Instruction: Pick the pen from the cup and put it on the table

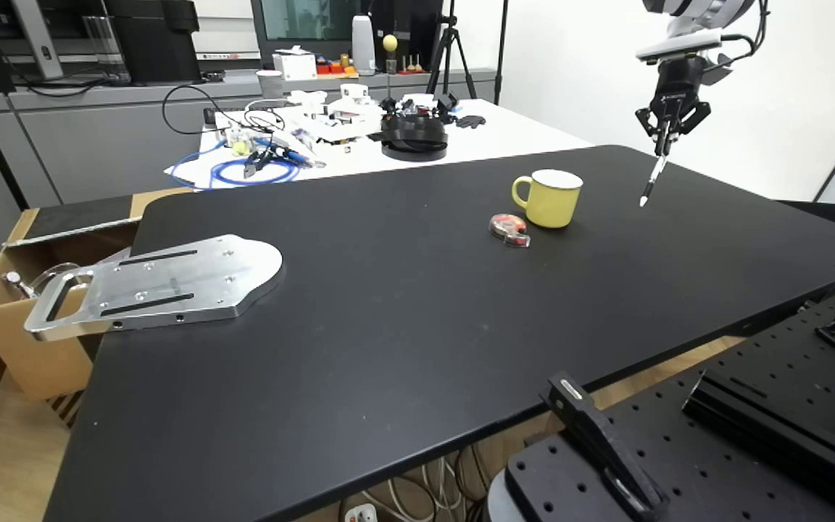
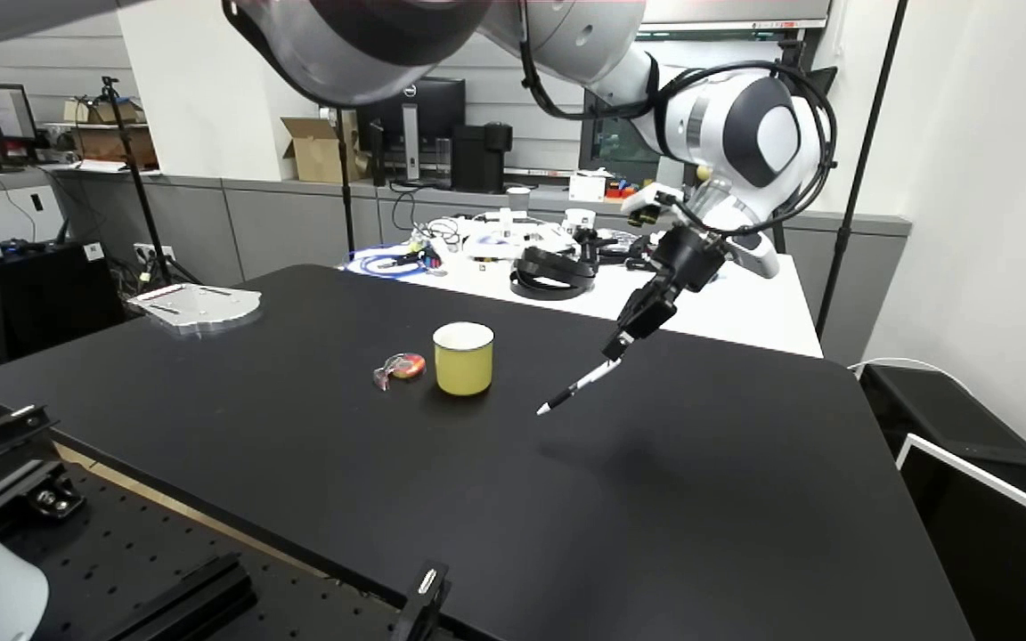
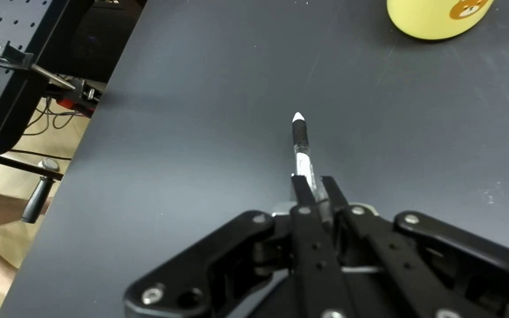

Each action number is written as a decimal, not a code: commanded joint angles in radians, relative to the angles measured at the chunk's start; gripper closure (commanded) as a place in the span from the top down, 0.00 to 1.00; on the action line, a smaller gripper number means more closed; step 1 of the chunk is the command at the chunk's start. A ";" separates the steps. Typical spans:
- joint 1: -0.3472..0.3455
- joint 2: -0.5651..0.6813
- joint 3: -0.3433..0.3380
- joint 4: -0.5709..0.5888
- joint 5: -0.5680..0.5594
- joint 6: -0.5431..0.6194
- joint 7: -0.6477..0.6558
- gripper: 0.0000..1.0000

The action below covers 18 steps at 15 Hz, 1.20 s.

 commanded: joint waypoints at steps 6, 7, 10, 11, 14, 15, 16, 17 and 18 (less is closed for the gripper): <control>-0.053 0.126 0.030 0.096 0.049 0.010 0.058 0.02; -0.057 0.134 0.033 0.102 0.053 0.018 0.061 0.02; -0.057 0.150 0.037 0.123 0.042 0.040 0.059 0.02; -0.053 0.155 0.036 0.133 0.034 0.048 0.057 0.08; -0.032 0.142 0.026 0.122 0.035 0.092 0.043 0.35; -0.028 0.140 0.026 0.126 0.034 0.102 0.041 0.43; -0.021 0.138 0.024 0.126 0.031 0.124 0.039 0.49; -0.017 0.135 0.023 0.128 0.031 0.143 0.037 0.57; -0.012 0.131 0.022 0.127 0.031 0.168 0.035 0.63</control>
